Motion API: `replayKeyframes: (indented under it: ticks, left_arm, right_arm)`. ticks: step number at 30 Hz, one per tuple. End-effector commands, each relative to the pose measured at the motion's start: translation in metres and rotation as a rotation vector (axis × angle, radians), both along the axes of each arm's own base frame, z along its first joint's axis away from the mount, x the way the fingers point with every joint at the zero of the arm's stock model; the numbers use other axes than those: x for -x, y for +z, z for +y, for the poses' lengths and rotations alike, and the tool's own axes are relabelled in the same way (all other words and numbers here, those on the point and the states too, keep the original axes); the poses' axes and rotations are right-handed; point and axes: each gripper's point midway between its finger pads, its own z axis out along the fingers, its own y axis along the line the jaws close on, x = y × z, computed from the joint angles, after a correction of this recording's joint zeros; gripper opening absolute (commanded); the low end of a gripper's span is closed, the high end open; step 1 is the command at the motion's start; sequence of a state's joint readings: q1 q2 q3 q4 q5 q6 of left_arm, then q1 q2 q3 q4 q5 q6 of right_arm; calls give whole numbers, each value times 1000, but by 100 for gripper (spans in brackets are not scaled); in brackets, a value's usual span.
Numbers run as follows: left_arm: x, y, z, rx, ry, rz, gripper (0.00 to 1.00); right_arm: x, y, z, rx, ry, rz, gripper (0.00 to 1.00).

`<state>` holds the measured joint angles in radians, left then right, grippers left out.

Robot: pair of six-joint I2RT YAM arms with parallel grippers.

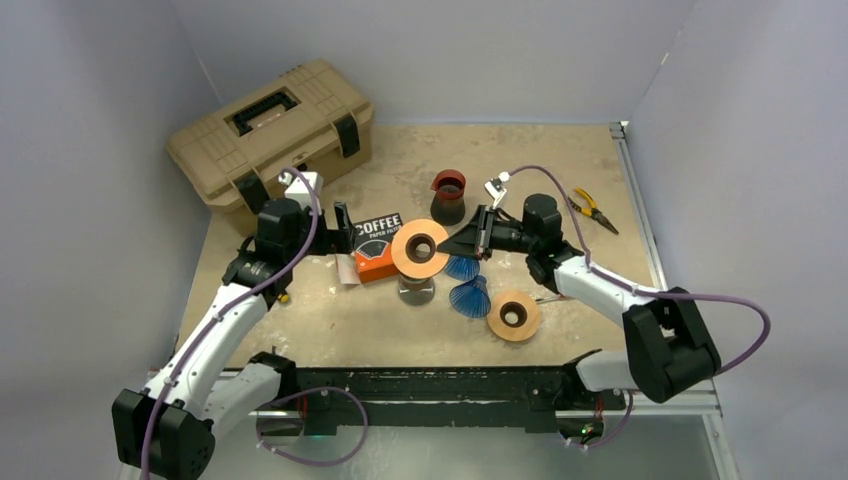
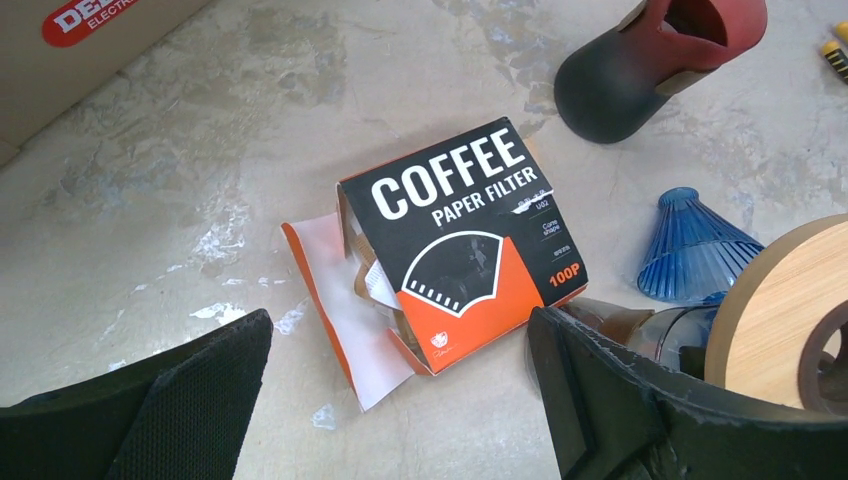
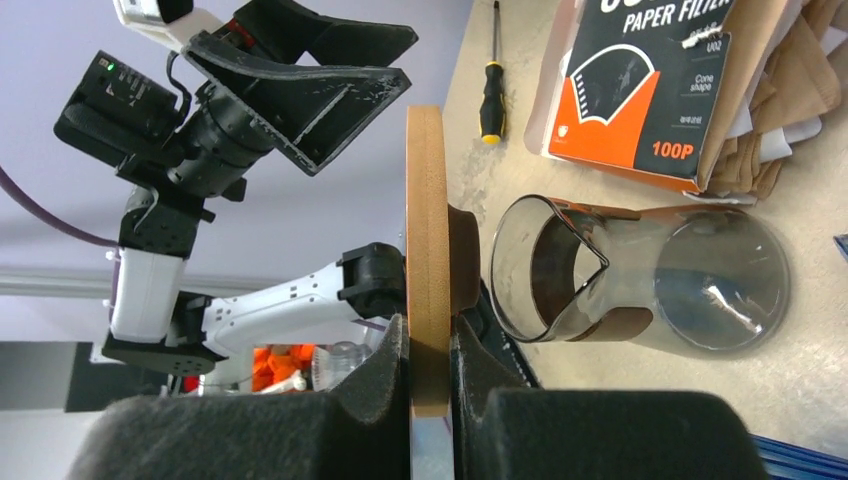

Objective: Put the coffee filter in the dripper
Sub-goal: Place the dripper holder onto the coffee server.

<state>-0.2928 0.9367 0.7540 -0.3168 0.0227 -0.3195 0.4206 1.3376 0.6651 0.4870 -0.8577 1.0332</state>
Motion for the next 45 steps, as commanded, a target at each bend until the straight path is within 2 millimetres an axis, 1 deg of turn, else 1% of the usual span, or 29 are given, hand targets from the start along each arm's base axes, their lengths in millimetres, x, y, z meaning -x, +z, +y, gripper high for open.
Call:
replayKeyframes:
  ticks: [1,9,13,19,27,32,36,45]
  left_arm:
    - [-7,10,4,-20,12,-40,99]
    - [-7,10,2,-13,-2,-42,99]
    - [-7,8,-5,4,-36,-35,99]
    - [-7,6,-7,6,-43,-28,99]
    - [-7,5,-8,8,-48,-24,99]
    - [-8,3,-9,8,-52,-18,99]
    - [-8,2,-9,6,-54,-13,99]
    - [-8,2,-12,11,-68,-12,99]
  right_arm:
    - [-3,8,3,-55,-12,-12,0]
    - [-11,-5,7,-47,-10,17,0]
    - [-14,-11,9,-43,-4,33,0]
    - [-16,-13,12,-59,14,51,0]
    - [-12,-22,12,-56,30,76,0]
    - [-8,-23,11,-68,42,82,0]
    - [-5,-27,11,-63,49,91,0]
    - [-2,-43,10,-24,55,110,0]
